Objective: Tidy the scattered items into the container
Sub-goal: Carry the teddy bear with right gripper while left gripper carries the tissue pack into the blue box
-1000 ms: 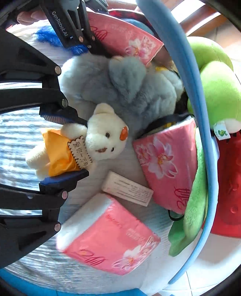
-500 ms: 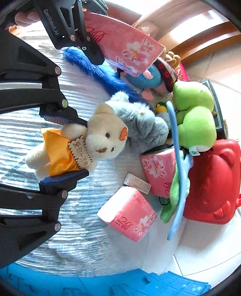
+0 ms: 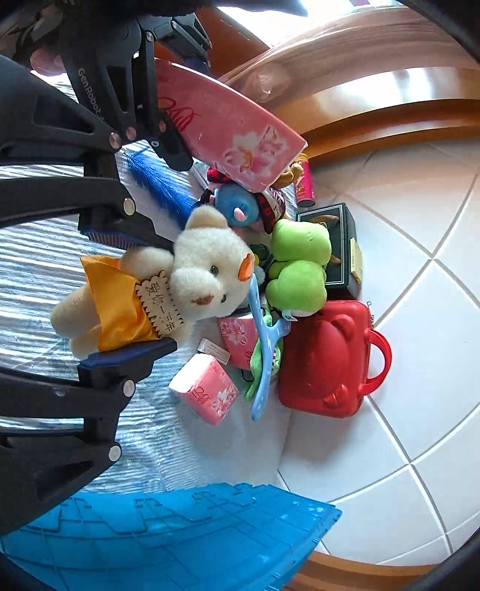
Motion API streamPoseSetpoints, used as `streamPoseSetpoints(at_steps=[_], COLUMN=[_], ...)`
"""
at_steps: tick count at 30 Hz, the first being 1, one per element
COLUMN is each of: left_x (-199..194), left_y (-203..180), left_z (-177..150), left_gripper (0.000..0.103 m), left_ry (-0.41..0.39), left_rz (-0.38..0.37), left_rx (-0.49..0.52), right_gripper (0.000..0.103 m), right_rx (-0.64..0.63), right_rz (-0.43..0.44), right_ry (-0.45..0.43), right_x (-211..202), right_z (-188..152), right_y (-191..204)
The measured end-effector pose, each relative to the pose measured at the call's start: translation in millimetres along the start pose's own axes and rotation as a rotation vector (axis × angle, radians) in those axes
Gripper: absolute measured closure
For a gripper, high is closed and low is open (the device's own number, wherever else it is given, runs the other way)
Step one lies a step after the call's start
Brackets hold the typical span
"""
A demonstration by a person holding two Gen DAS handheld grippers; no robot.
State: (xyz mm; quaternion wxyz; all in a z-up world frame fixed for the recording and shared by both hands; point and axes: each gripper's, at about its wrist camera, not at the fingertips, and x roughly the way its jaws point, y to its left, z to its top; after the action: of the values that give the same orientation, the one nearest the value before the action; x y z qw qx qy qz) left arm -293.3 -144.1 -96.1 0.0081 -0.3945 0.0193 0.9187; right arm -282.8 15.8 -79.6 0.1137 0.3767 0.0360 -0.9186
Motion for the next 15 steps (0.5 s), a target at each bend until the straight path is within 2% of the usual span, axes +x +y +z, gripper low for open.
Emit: streamPoseSetpoints(at_steps=[6,9,15], left_x=[-46,-69,-112], left_y=[-35,-70,-159], left_z=[-7,-10,-9], left_gripper=[0.020,0.020,0.020], left_ry=[-0.079,-0.122,-0.195], left_rz=[0.002,-0.002,-0.022], left_rx=[-0.002,-0.020,-0.048], right_gripper=[0.059,0.059,0.059], right_rx=[-0.033,-0.045,-0.024], right_rz=[-0.002,-0.008,-0.073], right_ry=[-0.097,-0.142,-0.207], right_x=[-63,-93,-149], right_z=[-6,-9,-20], right_y=[-22,-36,-107])
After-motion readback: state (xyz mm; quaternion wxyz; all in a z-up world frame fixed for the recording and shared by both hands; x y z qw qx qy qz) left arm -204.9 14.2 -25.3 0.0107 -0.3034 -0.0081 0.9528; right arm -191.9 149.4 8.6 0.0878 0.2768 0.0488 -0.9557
